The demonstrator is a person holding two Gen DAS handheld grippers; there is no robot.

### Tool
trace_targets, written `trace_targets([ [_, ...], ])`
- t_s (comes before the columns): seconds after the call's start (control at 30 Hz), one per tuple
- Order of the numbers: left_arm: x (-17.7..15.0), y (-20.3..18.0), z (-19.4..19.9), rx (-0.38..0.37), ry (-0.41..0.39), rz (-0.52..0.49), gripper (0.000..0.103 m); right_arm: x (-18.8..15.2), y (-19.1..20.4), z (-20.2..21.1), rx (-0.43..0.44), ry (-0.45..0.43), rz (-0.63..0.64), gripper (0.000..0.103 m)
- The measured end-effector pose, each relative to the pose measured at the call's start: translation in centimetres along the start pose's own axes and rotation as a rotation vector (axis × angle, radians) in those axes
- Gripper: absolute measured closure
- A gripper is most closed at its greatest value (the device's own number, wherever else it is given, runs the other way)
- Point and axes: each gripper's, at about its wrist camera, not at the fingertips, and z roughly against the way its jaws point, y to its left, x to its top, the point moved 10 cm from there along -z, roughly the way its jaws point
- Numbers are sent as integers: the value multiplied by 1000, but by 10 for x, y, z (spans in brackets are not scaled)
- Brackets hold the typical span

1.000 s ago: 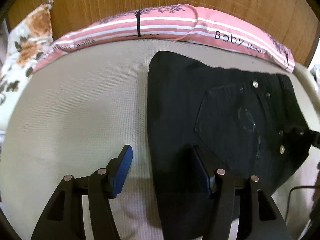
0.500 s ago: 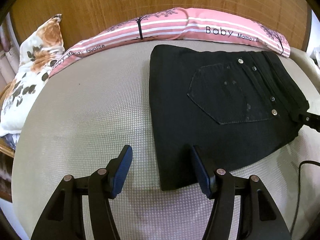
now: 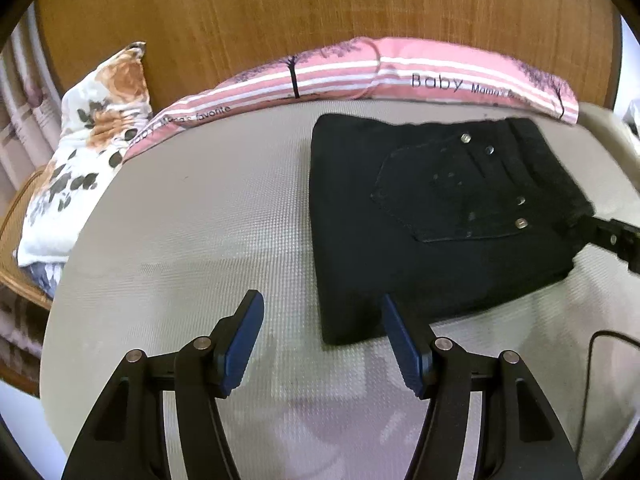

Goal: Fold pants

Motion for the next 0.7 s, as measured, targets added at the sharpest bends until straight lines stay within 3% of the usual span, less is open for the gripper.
trace_targets([
  [0.23,-8,-5,36,-4,-40,46,36,-11,24,35,-21,-68,48,4],
  [0.7,-21,-4,67,33,-72,78,36,-29,42,60,-20,-80,76,2],
])
